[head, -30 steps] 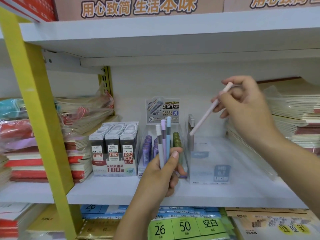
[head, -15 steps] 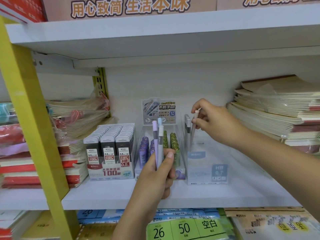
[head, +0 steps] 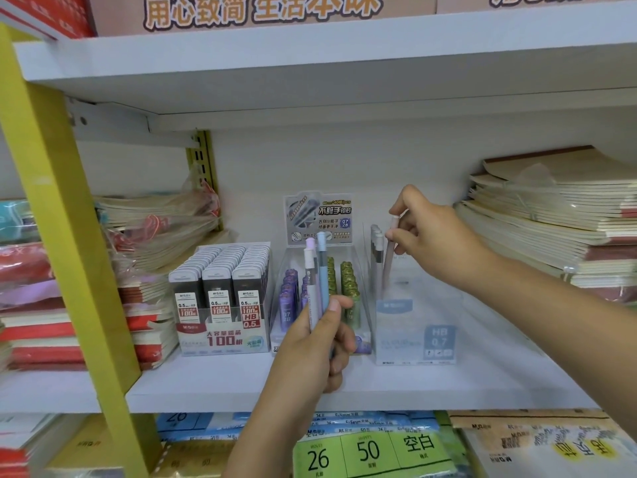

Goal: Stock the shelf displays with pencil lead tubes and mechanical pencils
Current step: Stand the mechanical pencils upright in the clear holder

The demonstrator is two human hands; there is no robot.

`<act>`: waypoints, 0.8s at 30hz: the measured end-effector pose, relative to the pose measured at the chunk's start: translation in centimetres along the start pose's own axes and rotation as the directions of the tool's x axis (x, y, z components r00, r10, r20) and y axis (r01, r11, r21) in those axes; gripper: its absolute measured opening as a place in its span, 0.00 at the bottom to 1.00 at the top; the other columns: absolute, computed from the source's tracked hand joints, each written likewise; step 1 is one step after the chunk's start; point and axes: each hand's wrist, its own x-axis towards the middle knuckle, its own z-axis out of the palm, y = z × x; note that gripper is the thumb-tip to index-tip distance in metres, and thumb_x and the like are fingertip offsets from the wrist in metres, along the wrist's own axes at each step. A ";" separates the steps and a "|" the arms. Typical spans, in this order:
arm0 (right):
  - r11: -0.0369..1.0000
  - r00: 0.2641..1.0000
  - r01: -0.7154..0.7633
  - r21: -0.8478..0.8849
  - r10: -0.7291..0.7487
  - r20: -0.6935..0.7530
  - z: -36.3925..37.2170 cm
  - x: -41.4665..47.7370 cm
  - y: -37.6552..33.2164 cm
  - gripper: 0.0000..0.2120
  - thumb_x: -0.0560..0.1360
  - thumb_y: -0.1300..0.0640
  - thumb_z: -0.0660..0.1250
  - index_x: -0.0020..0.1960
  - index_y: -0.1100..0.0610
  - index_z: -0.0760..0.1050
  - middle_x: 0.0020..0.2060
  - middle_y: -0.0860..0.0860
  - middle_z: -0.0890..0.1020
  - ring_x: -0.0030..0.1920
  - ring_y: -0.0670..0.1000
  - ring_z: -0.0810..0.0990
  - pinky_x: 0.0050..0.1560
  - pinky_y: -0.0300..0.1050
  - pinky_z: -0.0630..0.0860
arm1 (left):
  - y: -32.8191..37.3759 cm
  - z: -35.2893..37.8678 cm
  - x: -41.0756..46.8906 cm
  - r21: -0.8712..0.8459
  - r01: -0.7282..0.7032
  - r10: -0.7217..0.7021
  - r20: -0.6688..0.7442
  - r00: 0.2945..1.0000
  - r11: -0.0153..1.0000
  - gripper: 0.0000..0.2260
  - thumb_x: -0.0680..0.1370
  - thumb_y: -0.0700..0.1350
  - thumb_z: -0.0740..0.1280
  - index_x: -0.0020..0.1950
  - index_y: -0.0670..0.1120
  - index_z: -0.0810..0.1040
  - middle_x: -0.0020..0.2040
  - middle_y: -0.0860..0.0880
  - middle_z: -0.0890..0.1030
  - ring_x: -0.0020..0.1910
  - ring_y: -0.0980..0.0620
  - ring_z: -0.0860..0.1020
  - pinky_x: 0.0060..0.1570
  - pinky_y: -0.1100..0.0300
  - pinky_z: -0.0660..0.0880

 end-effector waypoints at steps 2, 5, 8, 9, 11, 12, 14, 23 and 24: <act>1.000 1.000 -0.011 -0.007 0.011 0.021 0.1 0.0 0.0 0.12 0.78 0.58 0.65 0.47 0.47 0.62 0.35 0.50 0.81 0.38 0.51 0.82 0.46 0.54 0.79 | -0.1 0.0 0.0 0.005 -0.002 0.002 0.001 1.000 1.000 0.10 0.81 0.54 0.62 0.50 0.55 0.83 0.34 0.48 0.76 0.24 0.55 0.63 0.22 0.65 0.58; 0.999 0.999 -0.011 -0.031 0.012 0.044 0.2 0.2 -0.1 0.09 0.78 0.58 0.65 0.50 0.49 0.65 0.37 0.49 0.81 0.40 0.52 0.81 0.47 0.51 0.78 | -0.1 0.0 0.0 0.010 -0.011 0.011 0.015 1.000 1.000 0.10 0.81 0.54 0.62 0.50 0.56 0.83 0.34 0.48 0.77 0.24 0.55 0.64 0.23 0.65 0.59; 0.995 0.999 0.006 -0.099 -0.001 0.048 0.3 0.5 -0.3 0.09 0.78 0.59 0.64 0.57 0.52 0.71 0.41 0.48 0.81 0.45 0.53 0.80 0.46 0.45 0.75 | -0.1 0.0 0.0 0.010 -0.014 0.014 0.026 1.000 1.000 0.10 0.81 0.55 0.62 0.49 0.56 0.83 0.34 0.48 0.77 0.24 0.55 0.64 0.23 0.65 0.58; 0.992 0.998 0.007 -0.127 0.000 0.056 0.4 0.6 -0.4 0.10 0.78 0.59 0.64 0.60 0.54 0.72 0.43 0.49 0.81 0.46 0.54 0.80 0.47 0.45 0.74 | -0.1 0.0 0.0 0.011 -0.014 0.013 0.028 1.000 1.000 0.11 0.81 0.54 0.62 0.49 0.56 0.83 0.34 0.48 0.77 0.24 0.55 0.64 0.23 0.65 0.58; 0.981 0.997 0.008 -0.195 0.006 0.073 0.6 0.8 -0.4 0.13 0.79 0.59 0.63 0.63 0.56 0.72 0.48 0.52 0.82 0.50 0.56 0.79 0.49 0.45 0.74 | -0.1 -0.1 0.0 0.014 -0.015 0.014 0.030 0.999 1.000 0.11 0.82 0.54 0.61 0.49 0.56 0.83 0.34 0.48 0.77 0.24 0.55 0.64 0.23 0.64 0.59; 0.974 0.997 0.009 -0.226 0.010 0.082 0.7 0.8 -0.3 0.13 0.79 0.59 0.62 0.64 0.56 0.72 0.50 0.53 0.82 0.51 0.57 0.79 0.49 0.46 0.74 | 0.0 -0.1 -0.1 0.017 -0.016 0.015 0.031 0.999 1.000 0.11 0.82 0.54 0.61 0.49 0.57 0.83 0.34 0.48 0.77 0.24 0.55 0.64 0.23 0.64 0.59; 0.960 0.993 0.005 -0.279 0.027 0.111 0.8 0.8 -0.1 0.14 0.80 0.59 0.61 0.65 0.57 0.73 0.52 0.55 0.82 0.53 0.58 0.79 0.50 0.46 0.74 | 0.1 -0.1 -0.1 0.024 -0.014 0.014 0.030 0.999 1.000 0.11 0.82 0.54 0.61 0.49 0.57 0.83 0.34 0.48 0.77 0.25 0.55 0.64 0.23 0.64 0.58; 0.991 0.989 0.018 -0.135 -0.038 -0.146 0.1 -1.5 -1.1 0.17 0.81 0.59 0.58 0.69 0.54 0.71 0.56 0.52 0.82 0.57 0.53 0.79 0.55 0.41 0.70 | 0.8 0.6 -0.6 0.065 -0.028 0.026 0.030 0.999 0.998 0.10 0.83 0.53 0.61 0.52 0.60 0.84 0.33 0.50 0.76 0.27 0.54 0.67 0.22 0.65 0.59; 0.998 0.977 0.039 -0.043 -0.047 -0.208 0.0 -2.4 -1.8 0.16 0.81 0.57 0.58 0.67 0.52 0.72 0.53 0.48 0.82 0.54 0.50 0.80 0.53 0.41 0.72 | 1.0 0.8 -0.6 0.074 -0.039 0.036 0.038 0.999 0.997 0.10 0.83 0.53 0.61 0.52 0.60 0.83 0.33 0.50 0.75 0.25 0.55 0.65 0.22 0.65 0.59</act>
